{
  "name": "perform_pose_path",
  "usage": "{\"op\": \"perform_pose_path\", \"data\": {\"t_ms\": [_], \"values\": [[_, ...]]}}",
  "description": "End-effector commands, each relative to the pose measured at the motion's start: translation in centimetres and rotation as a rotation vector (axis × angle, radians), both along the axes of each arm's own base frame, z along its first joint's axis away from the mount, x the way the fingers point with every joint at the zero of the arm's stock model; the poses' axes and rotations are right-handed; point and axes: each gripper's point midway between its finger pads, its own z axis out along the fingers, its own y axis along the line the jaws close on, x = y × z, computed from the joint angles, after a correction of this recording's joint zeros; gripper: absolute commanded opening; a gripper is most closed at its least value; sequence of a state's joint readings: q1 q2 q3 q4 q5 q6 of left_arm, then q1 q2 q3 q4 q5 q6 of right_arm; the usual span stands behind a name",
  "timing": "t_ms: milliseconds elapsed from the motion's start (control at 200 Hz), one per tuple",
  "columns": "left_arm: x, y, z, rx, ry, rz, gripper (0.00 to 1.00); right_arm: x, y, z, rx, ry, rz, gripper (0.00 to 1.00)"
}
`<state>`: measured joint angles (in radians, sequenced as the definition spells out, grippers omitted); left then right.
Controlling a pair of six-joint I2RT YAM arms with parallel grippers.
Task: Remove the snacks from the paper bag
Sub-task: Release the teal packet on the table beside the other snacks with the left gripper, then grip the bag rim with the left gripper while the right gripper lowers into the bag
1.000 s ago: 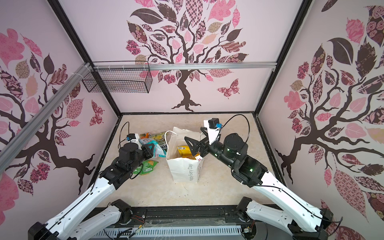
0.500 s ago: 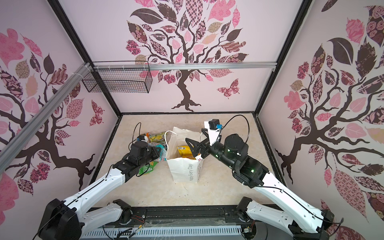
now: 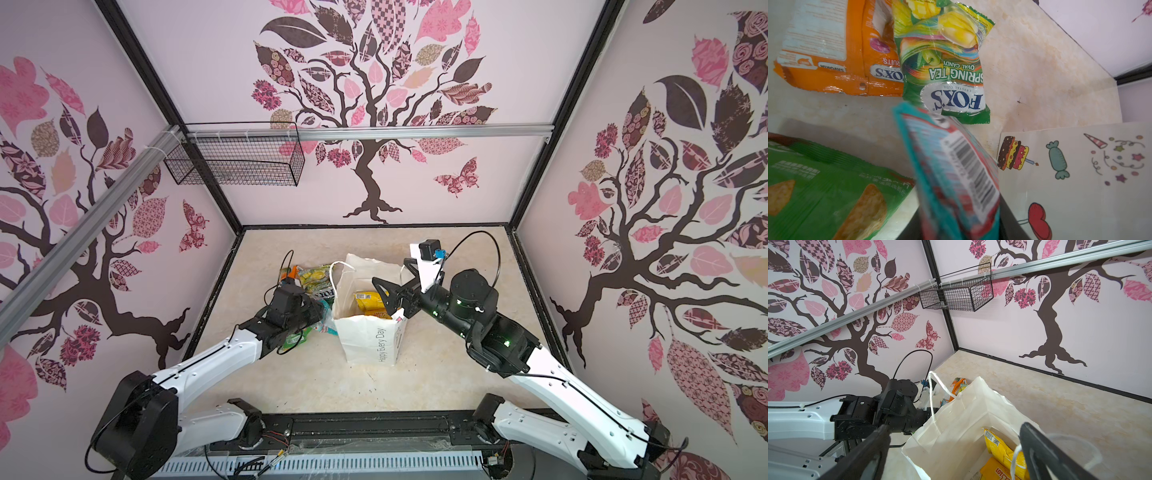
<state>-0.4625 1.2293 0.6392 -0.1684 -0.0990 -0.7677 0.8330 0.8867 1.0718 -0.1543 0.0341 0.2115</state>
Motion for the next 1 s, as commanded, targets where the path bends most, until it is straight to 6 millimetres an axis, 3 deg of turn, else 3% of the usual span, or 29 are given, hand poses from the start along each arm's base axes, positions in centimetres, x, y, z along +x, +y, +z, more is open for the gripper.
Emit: {"op": "perform_pose_path", "data": {"t_ms": [0,250,385,530,600,790,995], "values": [[0.3,1.0,0.8,0.026,-0.039,0.037,0.47,-0.2,-0.4,0.1,0.011,0.009,-0.01,1.0],[-0.3,4.0,3.3,0.127,-0.063,0.134,0.68,0.0,-0.2,0.3,0.015,0.007,-0.008,1.0],[-0.7,5.4,7.1,0.155,-0.158,0.166,0.71,0.0,0.0,0.6,0.019,0.006,-0.001,1.0],[-1.4,5.9,12.9,0.131,-0.312,0.148,0.71,-0.1,0.2,1.5,0.034,0.001,0.009,1.0],[-1.9,4.9,16.4,0.087,-0.411,0.077,0.74,-0.2,0.3,2.0,0.043,-0.002,0.019,1.0],[-4.7,0.1,25.7,-0.055,-0.65,-0.252,0.81,-0.4,1.5,2.7,0.065,0.008,0.073,1.0],[-8.3,-3.8,31.6,-0.147,-0.757,-0.54,0.83,-0.2,3.6,1.8,0.025,0.083,0.147,1.0]]}}
